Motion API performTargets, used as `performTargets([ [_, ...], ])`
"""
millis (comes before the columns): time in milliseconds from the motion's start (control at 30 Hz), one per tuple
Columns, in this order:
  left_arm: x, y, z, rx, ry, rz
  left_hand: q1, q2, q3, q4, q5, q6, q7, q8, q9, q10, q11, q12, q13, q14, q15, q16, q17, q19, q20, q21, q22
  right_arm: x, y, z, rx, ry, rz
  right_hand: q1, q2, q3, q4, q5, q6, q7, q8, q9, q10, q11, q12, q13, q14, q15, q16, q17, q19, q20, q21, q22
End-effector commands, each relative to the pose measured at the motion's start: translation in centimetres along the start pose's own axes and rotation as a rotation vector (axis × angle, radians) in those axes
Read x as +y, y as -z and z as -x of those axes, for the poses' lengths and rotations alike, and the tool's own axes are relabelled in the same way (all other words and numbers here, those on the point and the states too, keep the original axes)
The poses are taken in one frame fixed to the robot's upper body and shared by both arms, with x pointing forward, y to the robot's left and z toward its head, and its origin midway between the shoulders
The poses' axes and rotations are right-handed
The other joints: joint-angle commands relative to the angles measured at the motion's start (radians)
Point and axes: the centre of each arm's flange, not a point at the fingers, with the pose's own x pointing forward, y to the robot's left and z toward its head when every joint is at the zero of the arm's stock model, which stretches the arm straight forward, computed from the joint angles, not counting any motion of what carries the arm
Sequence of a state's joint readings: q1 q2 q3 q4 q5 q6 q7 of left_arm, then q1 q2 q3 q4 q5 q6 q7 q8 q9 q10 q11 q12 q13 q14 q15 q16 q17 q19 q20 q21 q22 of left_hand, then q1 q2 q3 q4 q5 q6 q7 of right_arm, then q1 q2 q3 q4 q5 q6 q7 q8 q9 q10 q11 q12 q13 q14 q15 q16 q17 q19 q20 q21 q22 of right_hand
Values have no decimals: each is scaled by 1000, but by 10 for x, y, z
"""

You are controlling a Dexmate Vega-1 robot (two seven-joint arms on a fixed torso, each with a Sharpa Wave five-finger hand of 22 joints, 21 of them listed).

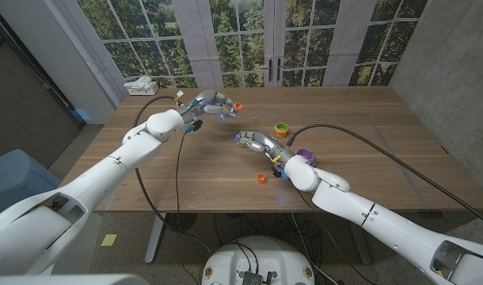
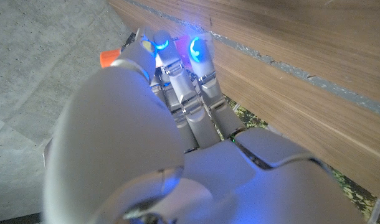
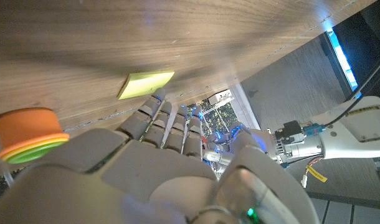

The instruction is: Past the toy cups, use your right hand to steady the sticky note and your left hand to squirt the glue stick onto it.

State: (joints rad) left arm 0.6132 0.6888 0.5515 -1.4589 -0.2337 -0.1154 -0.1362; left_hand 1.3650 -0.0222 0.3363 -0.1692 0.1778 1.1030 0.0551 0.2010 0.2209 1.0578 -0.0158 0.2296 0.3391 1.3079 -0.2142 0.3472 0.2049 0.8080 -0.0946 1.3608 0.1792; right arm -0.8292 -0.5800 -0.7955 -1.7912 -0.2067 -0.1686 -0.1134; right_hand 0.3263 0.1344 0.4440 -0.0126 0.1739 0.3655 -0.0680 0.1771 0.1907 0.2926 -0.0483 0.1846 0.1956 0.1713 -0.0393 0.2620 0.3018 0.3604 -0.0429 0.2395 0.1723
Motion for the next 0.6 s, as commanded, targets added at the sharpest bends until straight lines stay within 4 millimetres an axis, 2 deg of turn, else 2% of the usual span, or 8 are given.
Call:
performTargets([
  [33, 5, -2, 20, 63, -92, -73, 34, 35, 3, 1, 5, 81, -48, 7, 7, 141, -123, 5, 8, 3, -28, 0, 1, 5, -109, 1, 3, -14, 12, 4, -37, 34, -141, -11, 5, -5, 0, -1, -6, 2, 3, 2, -7, 1, 4, 2, 1, -56, -3, 1, 1, -3, -4, 3],
  [600, 9, 7, 33, 154, -114, -132, 27, 35, -1, 3, 6, 79, -49, 6, 7, 143, -118, 8, 14, 8, -28, 4, 8, 1, -107, 0, 3, -31, 16, 0, -94, 35, -296, -27, 15, -12, 6, 0, -1, 10, 10, 0, -1, 6, 9, 1, 4, -52, 0, 3, 5, -5, -7, 4],
])
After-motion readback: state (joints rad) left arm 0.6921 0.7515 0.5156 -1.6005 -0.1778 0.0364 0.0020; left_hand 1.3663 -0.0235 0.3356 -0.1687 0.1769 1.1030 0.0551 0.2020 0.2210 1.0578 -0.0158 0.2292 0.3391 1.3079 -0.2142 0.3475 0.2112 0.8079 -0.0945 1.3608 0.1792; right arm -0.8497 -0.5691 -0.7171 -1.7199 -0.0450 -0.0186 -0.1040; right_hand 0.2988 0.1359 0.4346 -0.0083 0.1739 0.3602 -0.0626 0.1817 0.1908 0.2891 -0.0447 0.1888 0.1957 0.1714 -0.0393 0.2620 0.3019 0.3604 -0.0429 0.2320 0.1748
